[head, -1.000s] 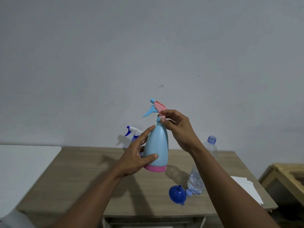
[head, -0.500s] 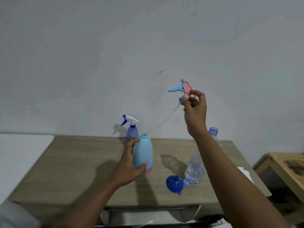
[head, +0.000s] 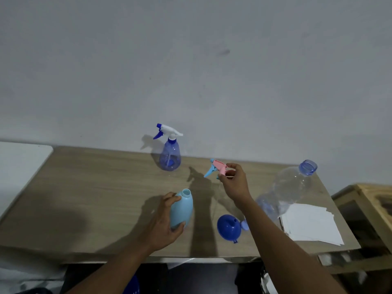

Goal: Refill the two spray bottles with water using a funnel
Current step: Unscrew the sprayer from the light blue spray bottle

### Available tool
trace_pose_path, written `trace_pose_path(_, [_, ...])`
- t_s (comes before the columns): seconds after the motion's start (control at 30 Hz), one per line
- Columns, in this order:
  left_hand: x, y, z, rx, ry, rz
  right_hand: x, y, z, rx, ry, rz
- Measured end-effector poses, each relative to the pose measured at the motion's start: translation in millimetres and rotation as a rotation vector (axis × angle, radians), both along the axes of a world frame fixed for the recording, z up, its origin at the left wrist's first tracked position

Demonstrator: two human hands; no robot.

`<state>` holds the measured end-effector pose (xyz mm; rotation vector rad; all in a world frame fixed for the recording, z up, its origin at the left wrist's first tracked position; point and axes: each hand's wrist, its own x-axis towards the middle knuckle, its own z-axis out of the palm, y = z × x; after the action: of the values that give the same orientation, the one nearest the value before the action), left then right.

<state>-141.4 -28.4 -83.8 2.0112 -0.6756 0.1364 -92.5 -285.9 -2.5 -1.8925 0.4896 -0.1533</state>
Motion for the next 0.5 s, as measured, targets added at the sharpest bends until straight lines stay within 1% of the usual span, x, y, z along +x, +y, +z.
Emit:
trace_pose_path(0.1, [6.0, 0.1, -15.0, -0.016, 0.008, -0.013, 16.6, -1.2, -33.3, -0.018, 0.050, 0.009])
trace_pose_path(0.2, [10.2, 2.3, -24.6, -0.021, -0.029, -0.030, 32.4, -3.0, -54.0, -0.016, 0.093, 0.010])
trace_pose_path(0.33, [14.7, 6.9, -35.9, -0.018, -0.067, -0.068, 51.3, -4.4, -72.9, -0.031, 0.131, -0.013])
trace_pose_path(0.5, [15.1, 12.0, -40.9, -0.029, -0.102, -0.074, 61.8, -2.5, -84.3, -0.001, 0.187, -0.063])
